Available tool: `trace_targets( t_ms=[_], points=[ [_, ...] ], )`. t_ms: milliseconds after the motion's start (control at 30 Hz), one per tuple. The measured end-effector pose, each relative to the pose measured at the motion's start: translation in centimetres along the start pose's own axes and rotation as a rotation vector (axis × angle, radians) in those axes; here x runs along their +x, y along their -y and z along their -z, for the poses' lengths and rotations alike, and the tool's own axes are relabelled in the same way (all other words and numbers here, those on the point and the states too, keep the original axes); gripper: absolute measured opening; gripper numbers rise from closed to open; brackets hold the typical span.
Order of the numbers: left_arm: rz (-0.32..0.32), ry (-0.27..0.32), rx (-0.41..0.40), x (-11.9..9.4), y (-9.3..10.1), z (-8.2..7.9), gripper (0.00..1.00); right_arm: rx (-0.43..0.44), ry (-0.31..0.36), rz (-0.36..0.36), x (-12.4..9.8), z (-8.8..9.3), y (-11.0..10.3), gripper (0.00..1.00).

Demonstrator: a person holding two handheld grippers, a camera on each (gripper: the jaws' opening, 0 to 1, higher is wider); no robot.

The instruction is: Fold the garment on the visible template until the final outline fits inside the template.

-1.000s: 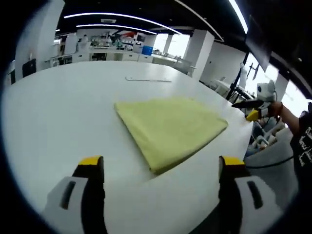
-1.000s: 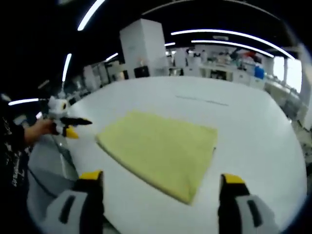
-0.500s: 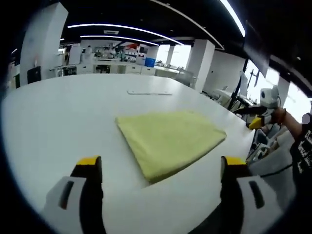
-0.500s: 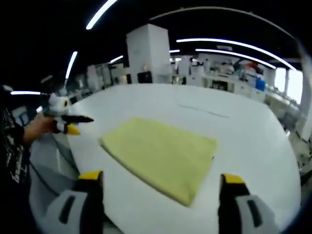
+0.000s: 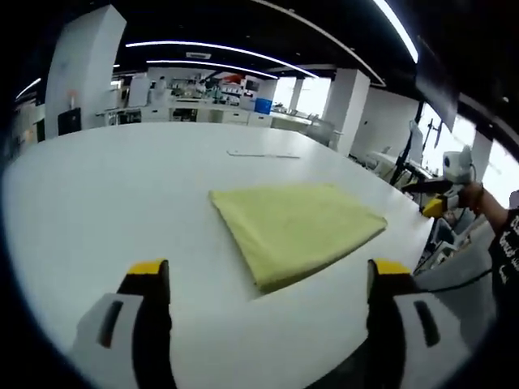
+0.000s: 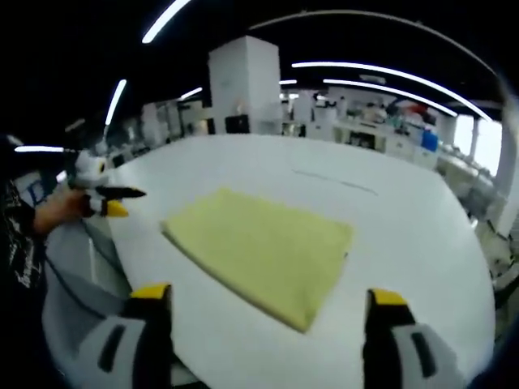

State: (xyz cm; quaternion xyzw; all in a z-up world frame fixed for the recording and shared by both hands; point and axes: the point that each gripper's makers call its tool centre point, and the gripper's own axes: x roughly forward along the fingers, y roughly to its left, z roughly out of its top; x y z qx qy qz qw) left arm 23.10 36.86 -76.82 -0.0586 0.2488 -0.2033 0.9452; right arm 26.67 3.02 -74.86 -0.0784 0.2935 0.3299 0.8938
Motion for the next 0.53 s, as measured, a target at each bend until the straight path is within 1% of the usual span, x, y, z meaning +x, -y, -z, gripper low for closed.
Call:
trace_targets(
  t_ms=[133,267,367,533],
  points=[
    [-0.001,-0.007,0.002,0.1,-0.3,0.2,0.99,-0.008,0.002,0.0,0.1,0.0,0.1,0.99],
    [-0.01,0.034,-0.021,0.0,-0.7,-0.6,0.99,-0.019,-0.009,0.011,0.3,0.3,0.2,0.98],
    [0.001,0.051,-0.047,-0.1,-0.5,-0.8,0.99,-0.013,-0.008,0.008,0.3,0.5,0.2,0.97],
    [0.01,0.047,-0.068,0.1,-0.5,-0.8,0.99,0.009,-0.021,0.008,0.4,1.0,0.2,0.96]
  ],
)
